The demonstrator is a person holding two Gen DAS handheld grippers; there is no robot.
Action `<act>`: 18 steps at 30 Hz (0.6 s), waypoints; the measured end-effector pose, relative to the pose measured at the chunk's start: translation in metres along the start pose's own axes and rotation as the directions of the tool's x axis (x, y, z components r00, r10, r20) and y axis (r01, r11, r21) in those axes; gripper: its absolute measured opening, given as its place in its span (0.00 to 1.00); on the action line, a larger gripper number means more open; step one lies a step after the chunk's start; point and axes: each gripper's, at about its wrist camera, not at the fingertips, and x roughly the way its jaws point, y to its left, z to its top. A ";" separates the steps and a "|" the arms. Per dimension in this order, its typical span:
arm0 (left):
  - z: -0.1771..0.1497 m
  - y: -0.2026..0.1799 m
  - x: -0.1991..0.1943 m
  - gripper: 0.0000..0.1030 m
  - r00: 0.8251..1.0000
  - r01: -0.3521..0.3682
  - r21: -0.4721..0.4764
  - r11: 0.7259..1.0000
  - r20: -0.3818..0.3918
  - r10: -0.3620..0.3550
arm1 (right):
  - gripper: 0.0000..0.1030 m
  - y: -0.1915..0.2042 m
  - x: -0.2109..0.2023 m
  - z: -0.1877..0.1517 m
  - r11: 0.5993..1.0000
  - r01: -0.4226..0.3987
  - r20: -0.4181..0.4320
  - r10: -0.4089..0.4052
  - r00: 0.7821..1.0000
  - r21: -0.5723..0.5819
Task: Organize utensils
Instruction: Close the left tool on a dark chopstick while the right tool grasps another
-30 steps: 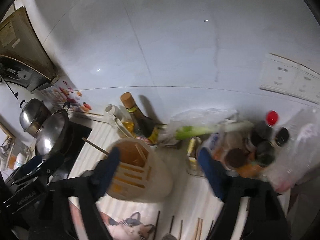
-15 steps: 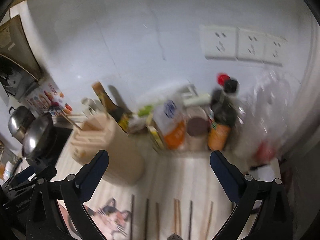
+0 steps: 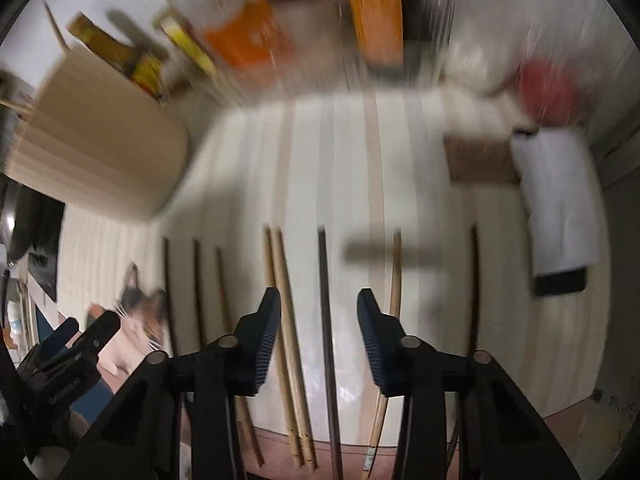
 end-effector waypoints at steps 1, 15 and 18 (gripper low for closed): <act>-0.001 -0.002 0.007 0.97 1.000 0.001 0.008 1.000 -0.013 0.000 | 0.37 0.000 0.006 -0.002 1.000 0.002 -0.017 -0.002 1.000 -0.006; 0.001 -0.029 0.040 0.28 0.995 0.073 0.080 0.994 -0.071 -0.068 | 0.05 0.020 0.043 -0.010 0.984 0.134 -0.093 -0.145 0.985 -0.117; -0.001 -0.035 0.037 0.04 0.994 0.082 0.091 0.992 -0.080 -0.075 | 0.05 0.013 0.042 -0.012 0.988 0.122 -0.103 -0.132 0.986 -0.092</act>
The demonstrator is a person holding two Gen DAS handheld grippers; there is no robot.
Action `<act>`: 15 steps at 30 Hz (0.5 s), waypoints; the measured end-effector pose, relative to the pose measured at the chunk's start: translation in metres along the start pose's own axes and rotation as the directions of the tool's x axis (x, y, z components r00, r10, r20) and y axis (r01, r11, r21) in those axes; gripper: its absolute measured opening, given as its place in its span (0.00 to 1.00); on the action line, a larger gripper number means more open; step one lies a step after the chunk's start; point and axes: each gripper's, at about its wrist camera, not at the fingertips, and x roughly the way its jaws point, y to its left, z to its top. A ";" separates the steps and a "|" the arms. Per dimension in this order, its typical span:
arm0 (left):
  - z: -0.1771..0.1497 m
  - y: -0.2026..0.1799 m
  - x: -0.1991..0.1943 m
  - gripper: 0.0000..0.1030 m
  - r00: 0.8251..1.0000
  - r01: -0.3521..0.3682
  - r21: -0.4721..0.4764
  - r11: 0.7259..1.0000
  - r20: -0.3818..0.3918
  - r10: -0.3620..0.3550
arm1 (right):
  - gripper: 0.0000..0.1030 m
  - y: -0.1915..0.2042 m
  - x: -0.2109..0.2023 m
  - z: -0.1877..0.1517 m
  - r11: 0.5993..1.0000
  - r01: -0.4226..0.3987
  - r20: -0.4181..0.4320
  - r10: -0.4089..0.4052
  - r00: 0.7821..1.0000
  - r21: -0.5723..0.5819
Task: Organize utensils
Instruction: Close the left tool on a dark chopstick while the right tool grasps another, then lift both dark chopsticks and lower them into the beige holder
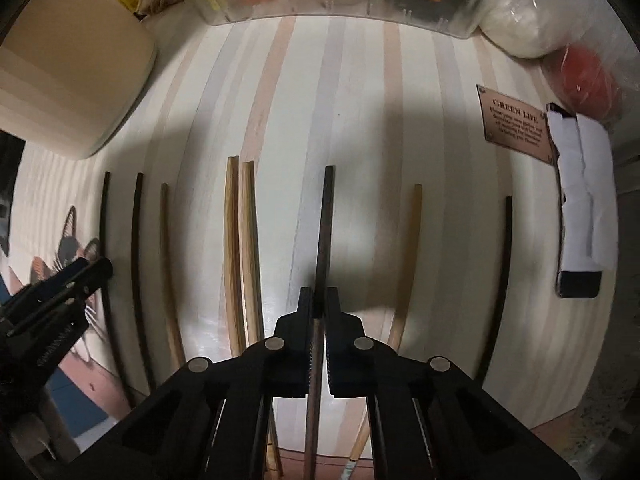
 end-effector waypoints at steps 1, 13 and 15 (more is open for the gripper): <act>-0.001 -0.001 -0.001 0.04 1.000 0.003 -0.006 1.000 -0.007 -0.003 | 0.05 -0.006 0.000 -0.001 1.000 0.001 -0.008 -0.001 1.000 0.002; -0.027 0.015 -0.005 0.04 0.999 0.026 -0.056 0.998 -0.023 -0.027 | 0.05 -0.019 0.000 -0.014 0.999 -0.003 -0.111 -0.001 0.994 -0.037; -0.028 0.013 -0.006 0.07 0.999 0.032 -0.064 0.997 -0.020 -0.033 | 0.05 -0.019 0.000 -0.014 0.999 -0.002 -0.122 -0.003 0.992 -0.041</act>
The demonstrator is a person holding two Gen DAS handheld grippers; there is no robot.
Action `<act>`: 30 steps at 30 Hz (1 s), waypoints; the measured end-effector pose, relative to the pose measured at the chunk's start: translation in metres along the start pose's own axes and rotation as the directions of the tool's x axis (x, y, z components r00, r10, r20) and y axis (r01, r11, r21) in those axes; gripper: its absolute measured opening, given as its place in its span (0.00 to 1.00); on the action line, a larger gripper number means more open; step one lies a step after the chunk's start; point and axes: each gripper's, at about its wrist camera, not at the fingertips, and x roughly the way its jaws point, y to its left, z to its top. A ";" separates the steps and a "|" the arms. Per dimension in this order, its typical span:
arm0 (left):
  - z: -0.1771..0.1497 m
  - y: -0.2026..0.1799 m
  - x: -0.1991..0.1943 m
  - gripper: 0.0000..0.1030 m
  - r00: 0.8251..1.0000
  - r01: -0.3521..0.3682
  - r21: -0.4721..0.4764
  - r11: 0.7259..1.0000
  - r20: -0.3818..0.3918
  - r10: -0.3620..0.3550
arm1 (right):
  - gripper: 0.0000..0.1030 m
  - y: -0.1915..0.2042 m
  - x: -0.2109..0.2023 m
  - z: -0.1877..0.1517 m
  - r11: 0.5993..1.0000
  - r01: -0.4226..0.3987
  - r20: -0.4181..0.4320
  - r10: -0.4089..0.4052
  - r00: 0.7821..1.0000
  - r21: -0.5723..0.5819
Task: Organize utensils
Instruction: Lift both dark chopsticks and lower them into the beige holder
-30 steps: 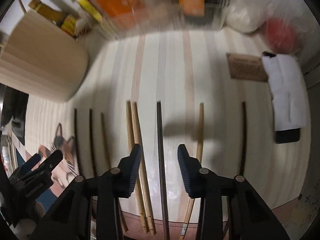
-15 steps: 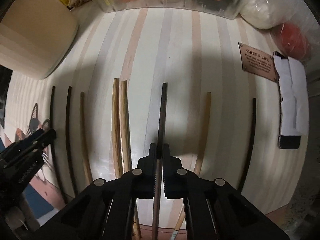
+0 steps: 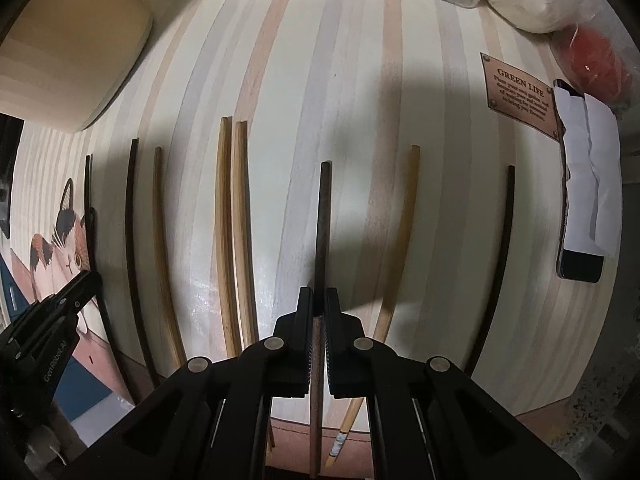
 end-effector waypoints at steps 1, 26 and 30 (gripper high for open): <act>0.002 -0.004 0.000 0.07 1.000 0.002 -0.001 1.000 0.000 -0.002 | 0.05 -0.001 0.000 0.001 1.000 -0.003 -0.004 0.003 1.000 0.003; 0.003 -0.006 -0.013 0.03 1.000 -0.015 0.054 0.998 0.021 0.014 | 0.05 0.024 0.004 0.001 1.000 0.017 0.054 -0.018 0.998 0.006; 0.000 -0.001 -0.037 0.03 0.997 0.006 0.042 0.999 0.072 -0.009 | 0.05 0.024 -0.014 -0.009 0.999 -0.032 0.130 0.029 0.991 0.022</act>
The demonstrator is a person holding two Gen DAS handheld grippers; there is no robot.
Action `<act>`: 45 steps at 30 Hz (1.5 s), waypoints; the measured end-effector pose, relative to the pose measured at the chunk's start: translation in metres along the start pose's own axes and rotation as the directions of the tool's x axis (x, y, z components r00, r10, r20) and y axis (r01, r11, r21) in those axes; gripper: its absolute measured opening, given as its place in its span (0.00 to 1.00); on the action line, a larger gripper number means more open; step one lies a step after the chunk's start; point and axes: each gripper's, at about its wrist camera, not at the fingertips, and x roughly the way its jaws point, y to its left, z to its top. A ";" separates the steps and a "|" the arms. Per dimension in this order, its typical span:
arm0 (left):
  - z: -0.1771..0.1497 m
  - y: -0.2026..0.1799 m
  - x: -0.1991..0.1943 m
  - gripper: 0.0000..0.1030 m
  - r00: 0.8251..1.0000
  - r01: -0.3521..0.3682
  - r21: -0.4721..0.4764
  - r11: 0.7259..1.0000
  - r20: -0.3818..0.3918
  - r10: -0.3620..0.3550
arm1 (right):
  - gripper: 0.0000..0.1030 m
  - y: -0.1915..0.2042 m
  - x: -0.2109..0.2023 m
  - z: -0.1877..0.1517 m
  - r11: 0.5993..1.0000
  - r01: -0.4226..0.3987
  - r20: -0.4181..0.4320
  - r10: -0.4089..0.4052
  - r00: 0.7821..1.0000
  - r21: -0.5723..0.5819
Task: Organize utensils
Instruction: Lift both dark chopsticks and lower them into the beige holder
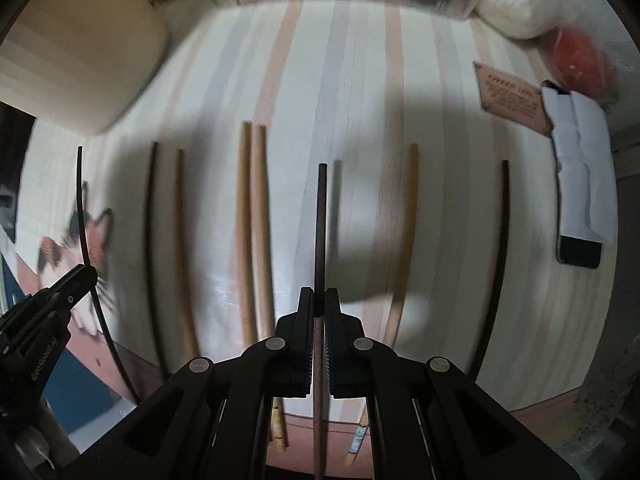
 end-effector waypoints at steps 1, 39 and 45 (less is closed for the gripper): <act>0.000 0.002 -0.004 0.03 1.000 0.001 0.000 1.000 0.010 -0.001 | 0.05 0.001 -0.004 -0.001 1.000 -0.006 0.013 0.006 1.000 -0.002; 0.170 0.041 -0.286 0.03 0.757 0.172 -0.048 0.984 0.645 -0.101 | 0.04 0.098 -0.332 0.108 0.947 -0.183 0.705 0.319 0.634 -0.264; 0.211 0.059 -0.270 0.03 0.778 0.145 -0.079 0.986 0.625 -0.065 | 0.04 0.134 -0.335 0.145 0.935 -0.191 0.684 0.349 0.641 -0.298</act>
